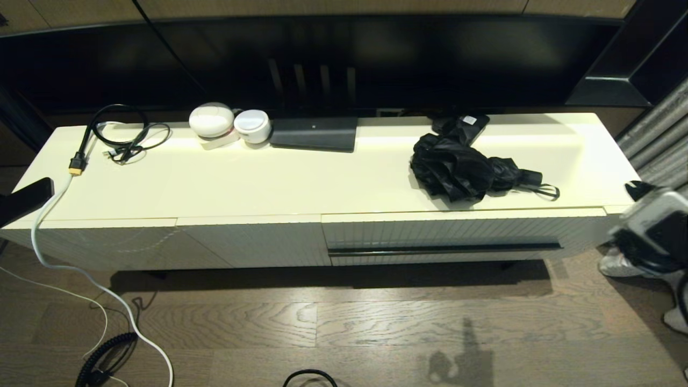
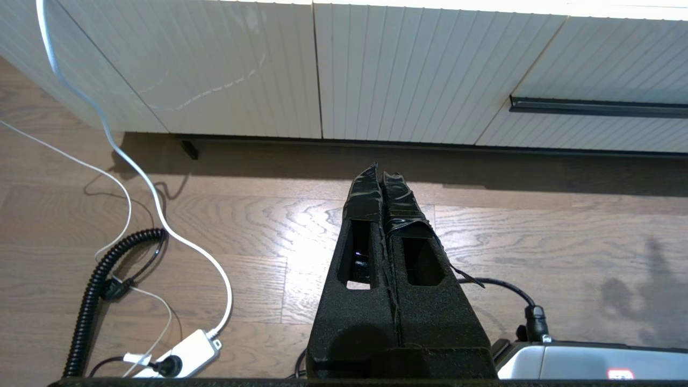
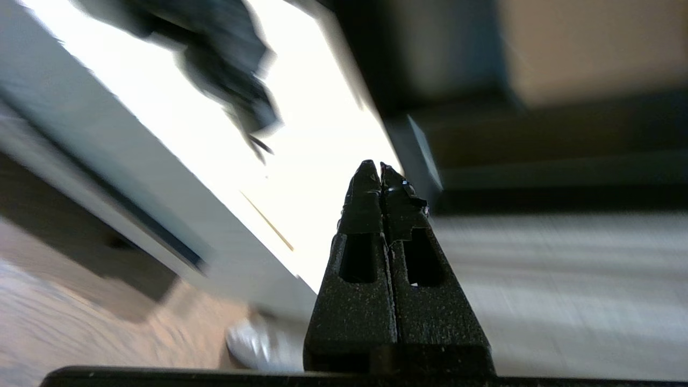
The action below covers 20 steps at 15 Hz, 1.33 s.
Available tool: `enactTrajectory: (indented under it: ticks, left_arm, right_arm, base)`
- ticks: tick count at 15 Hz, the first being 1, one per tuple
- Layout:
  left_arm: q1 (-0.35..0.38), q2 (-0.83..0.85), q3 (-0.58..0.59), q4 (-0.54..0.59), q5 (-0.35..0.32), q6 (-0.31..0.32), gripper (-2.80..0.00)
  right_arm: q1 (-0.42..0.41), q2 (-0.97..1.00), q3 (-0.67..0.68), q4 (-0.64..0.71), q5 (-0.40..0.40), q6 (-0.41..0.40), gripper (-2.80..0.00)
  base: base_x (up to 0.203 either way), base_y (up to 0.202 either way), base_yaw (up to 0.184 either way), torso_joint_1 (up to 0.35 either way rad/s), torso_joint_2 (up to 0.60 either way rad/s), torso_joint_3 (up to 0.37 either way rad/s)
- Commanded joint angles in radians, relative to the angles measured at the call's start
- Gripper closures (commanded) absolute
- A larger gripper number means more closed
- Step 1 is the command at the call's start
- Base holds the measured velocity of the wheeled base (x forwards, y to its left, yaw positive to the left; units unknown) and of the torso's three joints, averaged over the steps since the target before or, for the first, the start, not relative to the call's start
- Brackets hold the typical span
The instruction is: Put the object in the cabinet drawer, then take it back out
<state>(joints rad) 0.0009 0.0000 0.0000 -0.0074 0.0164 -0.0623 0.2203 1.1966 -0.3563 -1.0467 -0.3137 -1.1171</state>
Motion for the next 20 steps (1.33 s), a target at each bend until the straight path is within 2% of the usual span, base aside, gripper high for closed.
enactTrajectory:
  ticks: [1,4,8,10,13,15,17,19,20]
  left_arm:
    - [0.001,0.0,0.0,0.0,0.0,-0.001,0.0]
    - [0.001,0.0,0.0,0.0,0.0,-0.001,0.0]
    - [0.0,0.0,0.0,0.0,0.0,-0.001,0.0]
    - [0.001,0.0,0.0,0.0,0.0,-0.001,0.0]
    - [0.001,0.0,0.0,0.0,0.0,-0.001,0.0]
    - [0.001,0.0,0.0,0.0,0.0,-0.001,0.0]
    - [0.0,0.0,0.0,0.0,0.0,-0.001,0.0]
    - [0.001,0.0,0.0,-0.001,0.0,-0.001,0.0]
    - [0.0,0.0,0.0,0.0,0.0,-0.001,0.0]
  right_arm:
    - [-0.055,-0.293,-0.026,0.186,-0.054,0.076,0.0]
    - [-0.122,-0.535,-0.041,0.434,-0.085,0.216,0.0]
    - [-0.204,-0.774,-0.053,0.858,-0.08,0.512,0.0]
    - [-0.226,-0.866,-0.055,1.065,-0.029,0.68,0.0]
    - [-0.237,-1.0,-0.055,1.339,0.157,0.831,0.0]
    - [-0.233,-1.079,-0.045,1.458,0.242,0.926,0.0]
    - [-0.23,-1.144,0.006,1.494,0.262,1.014,0.0]
    - [-0.23,-1.195,0.07,1.504,0.279,1.052,0.0]
    - [-0.23,-1.195,0.061,1.522,0.301,1.061,0.0]
  base:
    - [0.0,0.0,0.0,0.0,0.0,0.0]
    - [0.0,0.0,0.0,0.0,0.0,0.0]
    - [0.0,0.0,0.0,0.0,0.0,0.0]
    - [0.0,0.0,0.0,0.0,0.0,0.0]
    - [0.0,0.0,0.0,0.0,0.0,0.0]
    - [0.0,0.0,0.0,0.0,0.0,0.0]
    - [0.0,0.0,0.0,0.0,0.0,0.0]
    - [0.0,0.0,0.0,0.0,0.0,0.0]
    - [0.0,0.0,0.0,0.0,0.0,0.0]
